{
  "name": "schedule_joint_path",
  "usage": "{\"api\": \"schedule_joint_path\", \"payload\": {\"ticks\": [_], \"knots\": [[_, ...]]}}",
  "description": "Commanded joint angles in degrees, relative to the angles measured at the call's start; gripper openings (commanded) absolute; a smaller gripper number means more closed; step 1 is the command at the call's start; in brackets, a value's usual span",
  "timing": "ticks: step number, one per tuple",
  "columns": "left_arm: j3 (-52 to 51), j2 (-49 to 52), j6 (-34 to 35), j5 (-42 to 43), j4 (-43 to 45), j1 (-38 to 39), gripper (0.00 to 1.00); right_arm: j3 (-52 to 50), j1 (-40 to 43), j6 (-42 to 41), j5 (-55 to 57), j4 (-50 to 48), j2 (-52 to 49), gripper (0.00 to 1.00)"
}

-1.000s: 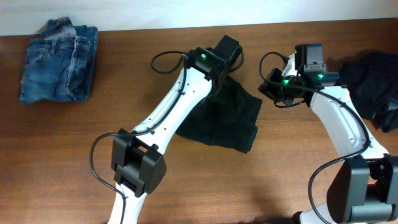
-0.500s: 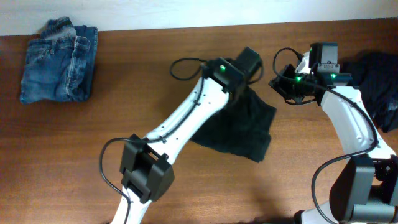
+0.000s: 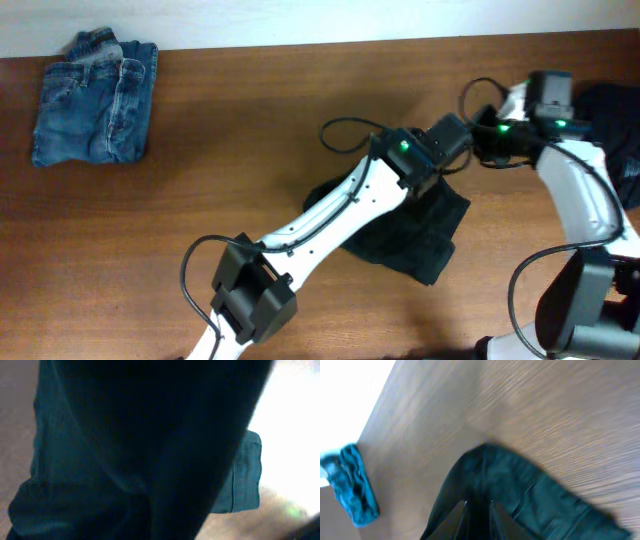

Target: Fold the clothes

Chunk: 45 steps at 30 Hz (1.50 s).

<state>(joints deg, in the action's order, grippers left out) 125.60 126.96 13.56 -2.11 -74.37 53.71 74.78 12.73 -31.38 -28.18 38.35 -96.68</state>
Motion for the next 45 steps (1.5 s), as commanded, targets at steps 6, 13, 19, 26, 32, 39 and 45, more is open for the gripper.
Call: {"api": "schedule_joint_path", "payload": {"ticks": [6,13,19,26,32,39,45], "knots": [[0.90,0.87,0.33,6.69,-2.03,4.44,0.01,0.39,13.25,6.23,-12.63,2.08,1.73,0.23],[0.83,3.43,0.11,4.20,-1.68,6.43,0.01,0.39,15.41,10.23,-12.76,6.34,1.73,0.23],[0.83,3.43,0.13,1.66,0.44,0.04,0.01,0.39,15.41,11.69,-13.27,8.48,1.73,0.24],[0.83,3.43,2.36,1.90,2.21,-14.78,0.01,0.39,15.30,12.57,-13.62,9.68,1.73,0.23],[0.83,3.43,2.71,1.86,2.12,-25.07,0.01,0.39,15.28,13.18,-13.62,10.34,1.73,0.23],[0.83,3.43,2.71,1.66,1.27,-35.93,0.01,0.39,13.79,13.62,-13.53,10.32,1.73,0.23],[0.83,3.43,2.71,-0.46,-2.45,-45.83,0.01,0.39,11.78,13.88,-13.18,10.27,1.73,0.23]]}}
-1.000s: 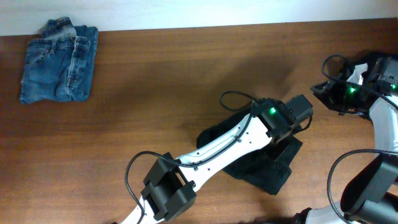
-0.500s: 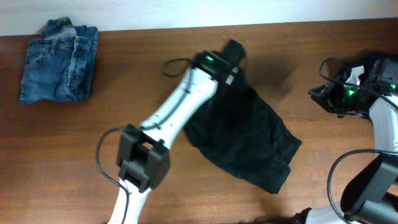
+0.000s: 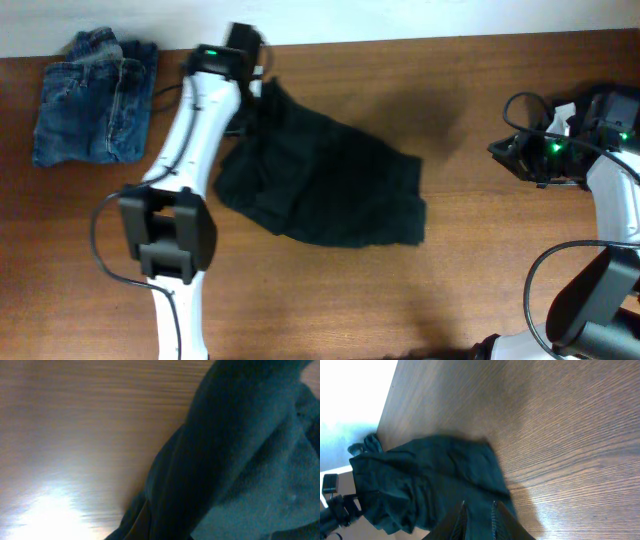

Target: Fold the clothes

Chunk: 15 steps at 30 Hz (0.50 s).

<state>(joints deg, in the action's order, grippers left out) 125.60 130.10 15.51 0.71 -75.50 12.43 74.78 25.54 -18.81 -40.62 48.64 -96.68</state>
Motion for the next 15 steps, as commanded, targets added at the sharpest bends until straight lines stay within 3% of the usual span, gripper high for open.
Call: {"api": "schedule_joint_path", "payload": {"ticks": [1,8,15], "knots": [[0.83,0.28,0.76,-4.87,-2.34,-6.43,0.01,0.39,-1.18,1.55,-0.72,-0.04,1.73,0.23],[3.96,0.26,1.68,-14.36,-11.28,-15.89,0.01,0.39,-1.64,1.66,1.55,-0.57,1.73,0.23],[17.68,0.26,1.79,-19.85,-19.89,-14.01,0.01,0.39,-1.64,1.66,3.85,-0.37,1.73,0.23]]}}
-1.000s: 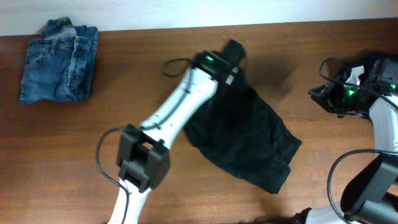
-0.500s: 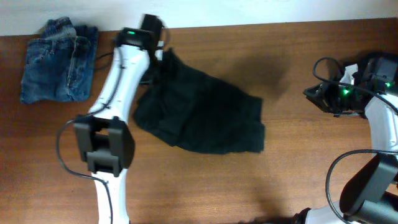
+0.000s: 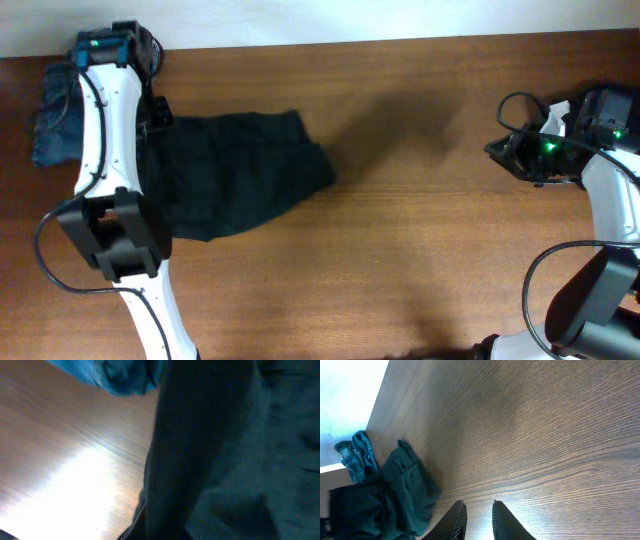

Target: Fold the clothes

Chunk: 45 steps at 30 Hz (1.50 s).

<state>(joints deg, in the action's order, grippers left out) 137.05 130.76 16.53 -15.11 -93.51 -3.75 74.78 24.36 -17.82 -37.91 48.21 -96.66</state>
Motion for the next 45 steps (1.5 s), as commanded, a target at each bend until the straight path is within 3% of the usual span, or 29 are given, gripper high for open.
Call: {"api": "schedule_joint_path", "payload": {"ticks": [1,13,18,31,37,45], "knots": [[7.52,-0.39,0.72,-4.02,-2.45,2.93,0.01,0.39,-0.46,0.68,1.14,0.07,1.70,0.23],[9.07,1.31,1.11,-3.52,1.18,22.88,0.01,0.39,-0.46,2.62,1.18,2.64,1.70,0.23],[9.07,5.77,1.51,-3.54,1.99,27.34,0.01,0.39,-0.46,4.15,1.60,4.35,1.70,0.23],[11.39,8.61,1.49,-3.50,-1.55,23.41,0.01,0.39,-0.46,4.55,2.82,4.57,1.70,0.23],[12.52,8.61,1.46,0.50,-2.75,21.05,0.00,0.39,-0.46,4.55,2.84,4.50,1.70,0.23],[12.52,8.63,1.92,-4.85,-2.58,16.63,0.01,0.39,-0.46,5.75,5.66,6.05,1.70,0.23]]}}
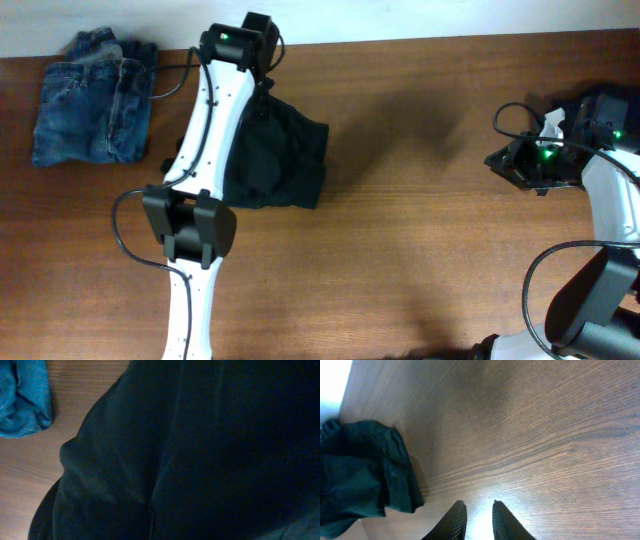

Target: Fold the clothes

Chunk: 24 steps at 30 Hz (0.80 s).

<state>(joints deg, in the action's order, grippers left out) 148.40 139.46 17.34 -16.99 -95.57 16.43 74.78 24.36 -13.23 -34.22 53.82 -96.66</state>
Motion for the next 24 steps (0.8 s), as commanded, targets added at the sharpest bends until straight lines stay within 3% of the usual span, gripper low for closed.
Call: {"api": "schedule_joint_path", "payload": {"ticks": [1,5,10,17,24], "knots": [[1.16,-0.07,1.11,-2.97,-0.52,-5.38,0.01,0.39,-0.46,1.27,1.95,0.46,1.70,0.23],[0.83,-0.07,1.09,-2.91,-1.16,-13.53,0.01,0.39,-0.48,1.25,1.88,0.44,1.70,0.23],[0.52,0.04,1.09,-2.08,-1.14,-18.01,0.01,0.39,-1.07,1.25,1.79,0.46,1.70,0.23],[-0.85,0.15,1.05,1.22,-1.16,-19.19,0.01,0.39,-4.59,1.22,1.73,-0.04,1.70,0.23],[-5.97,0.15,1.09,-1.53,-1.14,-18.64,0.01,0.39,-5.88,1.20,1.14,0.48,1.70,0.23]]}}
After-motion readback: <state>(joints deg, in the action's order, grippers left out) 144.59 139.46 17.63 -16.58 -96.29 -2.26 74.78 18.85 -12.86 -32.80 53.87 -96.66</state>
